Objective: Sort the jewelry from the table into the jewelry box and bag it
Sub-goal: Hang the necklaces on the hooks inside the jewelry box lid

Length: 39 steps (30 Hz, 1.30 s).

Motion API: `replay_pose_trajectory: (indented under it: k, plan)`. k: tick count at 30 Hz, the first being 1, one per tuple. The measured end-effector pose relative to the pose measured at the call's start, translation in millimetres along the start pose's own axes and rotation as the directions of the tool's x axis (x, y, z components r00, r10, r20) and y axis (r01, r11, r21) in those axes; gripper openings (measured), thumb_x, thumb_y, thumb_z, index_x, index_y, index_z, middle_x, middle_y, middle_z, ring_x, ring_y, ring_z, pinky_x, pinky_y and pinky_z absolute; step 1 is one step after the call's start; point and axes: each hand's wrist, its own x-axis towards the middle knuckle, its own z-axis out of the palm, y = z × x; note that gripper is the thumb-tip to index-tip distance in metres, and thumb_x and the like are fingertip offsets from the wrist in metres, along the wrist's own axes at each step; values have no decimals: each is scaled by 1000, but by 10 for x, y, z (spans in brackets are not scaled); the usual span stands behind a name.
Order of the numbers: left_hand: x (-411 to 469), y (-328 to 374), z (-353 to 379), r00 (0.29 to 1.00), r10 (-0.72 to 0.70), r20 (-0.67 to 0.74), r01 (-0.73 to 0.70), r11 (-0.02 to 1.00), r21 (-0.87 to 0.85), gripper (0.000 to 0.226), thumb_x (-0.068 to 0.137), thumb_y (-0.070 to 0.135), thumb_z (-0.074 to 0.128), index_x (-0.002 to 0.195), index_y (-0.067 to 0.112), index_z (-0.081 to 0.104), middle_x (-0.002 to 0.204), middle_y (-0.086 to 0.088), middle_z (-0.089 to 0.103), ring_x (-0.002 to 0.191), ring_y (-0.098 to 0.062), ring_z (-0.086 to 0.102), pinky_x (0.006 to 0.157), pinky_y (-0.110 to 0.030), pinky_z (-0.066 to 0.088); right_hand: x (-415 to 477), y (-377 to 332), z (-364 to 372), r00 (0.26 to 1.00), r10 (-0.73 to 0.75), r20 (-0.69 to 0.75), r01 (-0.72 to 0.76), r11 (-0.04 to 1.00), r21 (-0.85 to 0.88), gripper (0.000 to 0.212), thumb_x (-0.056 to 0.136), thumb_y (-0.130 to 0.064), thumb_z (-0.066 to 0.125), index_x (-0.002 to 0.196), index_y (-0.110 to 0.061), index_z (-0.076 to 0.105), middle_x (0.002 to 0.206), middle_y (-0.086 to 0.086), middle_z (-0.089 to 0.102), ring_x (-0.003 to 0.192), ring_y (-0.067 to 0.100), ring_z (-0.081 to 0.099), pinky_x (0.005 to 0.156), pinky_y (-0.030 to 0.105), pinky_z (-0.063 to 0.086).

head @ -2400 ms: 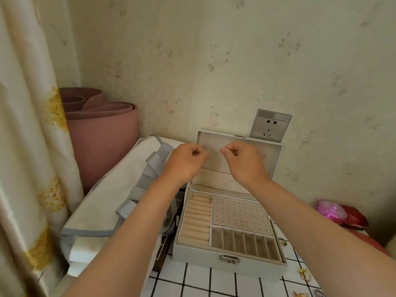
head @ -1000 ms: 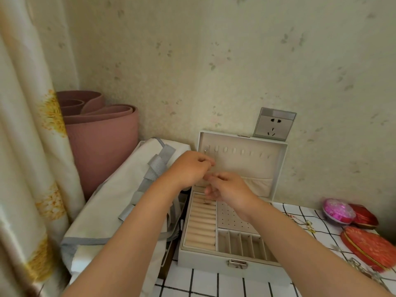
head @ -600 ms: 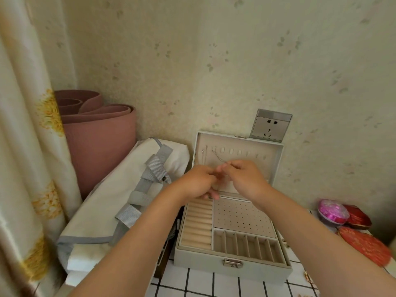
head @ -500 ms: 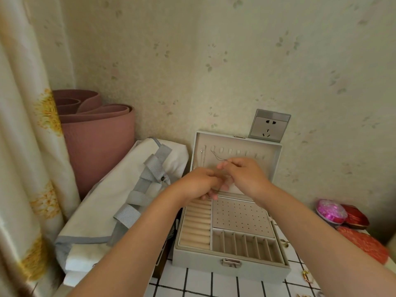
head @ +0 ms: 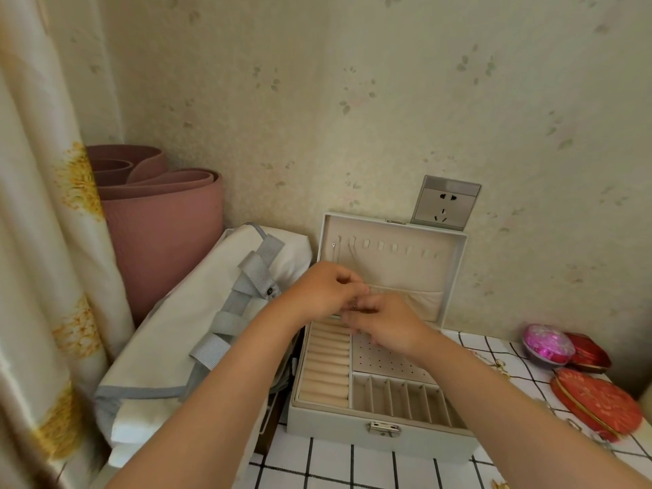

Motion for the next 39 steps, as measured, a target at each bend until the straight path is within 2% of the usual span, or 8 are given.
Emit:
replay_pose_trajectory:
  k: [6,10,14,22,25,30,34,39]
  plan:
    - [8,-47,-61,994,107,-34,-94,960,265,17,95,29,60,93,23,75,91,8,71,89,-8,63,83,-28,51,41,25,-29,989,-42,-140,47,998,29,22,95,-23,65,81,-11,78,80,11,74,54,9,49,61,29,45]
    - [22,-184,-88,951,307,-46,-208,738,641,25,100,30,47,103,15,67,94,-3,59,92,-20,55,78,-41,51,55,-124,-190,971,-60,-232,84,992,94,18,94,-20,67,82,-11,77,79,10,75,49,11,45,57,28,44]
    - [43,-303,-11,921,389,1,-234,553,800,20,97,21,48,107,12,63,102,-4,54,102,-23,48,74,-34,42,97,-318,-315,952,-90,-292,137,980,146,14,94,-18,67,83,-16,76,76,1,75,46,12,44,53,26,44]
    - [8,-345,103,891,452,-41,-202,476,856,32,85,11,54,117,11,57,117,-5,52,111,-25,46,83,-34,37,309,-411,-329,933,-154,-326,171,985,25,12,96,-14,64,94,-12,76,86,4,75,39,0,50,46,21,45]
    - [-3,-348,146,898,438,-46,-173,447,878,32,83,11,52,115,10,56,118,-7,50,111,-26,43,84,-33,33,408,-308,-282,928,-180,-325,166,984,-72,12,95,-14,65,92,-18,76,85,5,75,39,3,52,51,28,51]
    - [11,-335,98,896,443,-41,-190,463,866,33,85,12,51,118,12,52,119,-5,49,113,-22,41,85,-31,34,459,-126,-183,948,-229,-221,132,915,-381,19,93,-17,63,95,-27,78,77,-9,73,63,7,64,71,35,58]
    - [19,-323,66,892,451,-30,-211,475,854,27,89,18,49,115,12,53,118,-4,52,112,-22,42,86,-31,32,374,-95,-133,950,-237,-203,112,867,-486,21,91,-22,64,102,-34,76,95,-11,76,90,10,70,82,37,58]
    - [45,-321,77,896,442,-42,-205,495,844,26,91,24,49,113,13,54,117,-3,52,114,-21,41,89,-31,33,336,-133,-101,971,-179,-157,64,832,-551,24,85,-30,60,103,-33,75,96,-8,76,92,16,70,80,38,58]
